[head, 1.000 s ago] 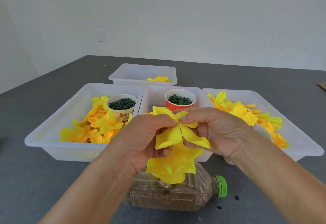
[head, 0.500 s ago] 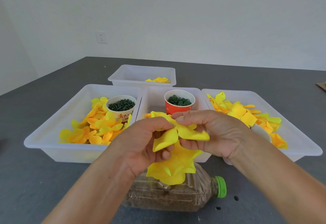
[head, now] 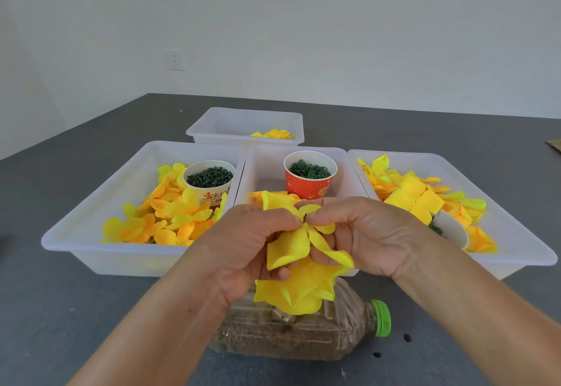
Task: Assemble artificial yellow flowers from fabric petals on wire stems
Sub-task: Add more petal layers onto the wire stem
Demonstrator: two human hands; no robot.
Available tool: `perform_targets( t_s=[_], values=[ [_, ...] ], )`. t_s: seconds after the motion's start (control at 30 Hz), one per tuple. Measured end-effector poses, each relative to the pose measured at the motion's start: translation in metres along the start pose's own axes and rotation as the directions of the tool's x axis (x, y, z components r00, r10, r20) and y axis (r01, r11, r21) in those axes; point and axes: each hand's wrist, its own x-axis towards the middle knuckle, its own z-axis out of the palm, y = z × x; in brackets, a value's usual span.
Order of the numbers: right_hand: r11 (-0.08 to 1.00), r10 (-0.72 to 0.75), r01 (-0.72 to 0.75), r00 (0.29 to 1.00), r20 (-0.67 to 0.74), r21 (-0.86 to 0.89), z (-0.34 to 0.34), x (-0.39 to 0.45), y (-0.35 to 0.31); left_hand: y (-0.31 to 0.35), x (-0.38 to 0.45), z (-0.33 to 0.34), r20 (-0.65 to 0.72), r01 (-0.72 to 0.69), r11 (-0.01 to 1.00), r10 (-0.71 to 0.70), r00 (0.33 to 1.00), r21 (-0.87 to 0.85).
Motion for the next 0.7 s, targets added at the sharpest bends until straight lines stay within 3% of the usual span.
perform_targets(
  t_s=[0.13, 0.43, 0.7],
  values=[
    [0.995, -0.046, 0.048, 0.999, 0.024, -0.089, -0.003, 0.0, 0.0, 0.007, -0.006, -0.013, 0.03, -0.061, 0.99, 0.058, 0.998, 0.125],
    [0.98, -0.076, 0.081, 0.996, 0.036, -0.184, -0.002, 0.002, -0.003, -0.007, -0.009, -0.052, -0.265, -0.136, 0.936, 0.229, 0.937, 0.325],
    [0.972, -0.035, 0.03, 0.999, -0.015, -0.234, -0.001, 0.004, -0.002, -0.024, -0.009, -0.05, -0.128, -0.059, 0.983, 0.083, 0.988, 0.176]
  ],
)
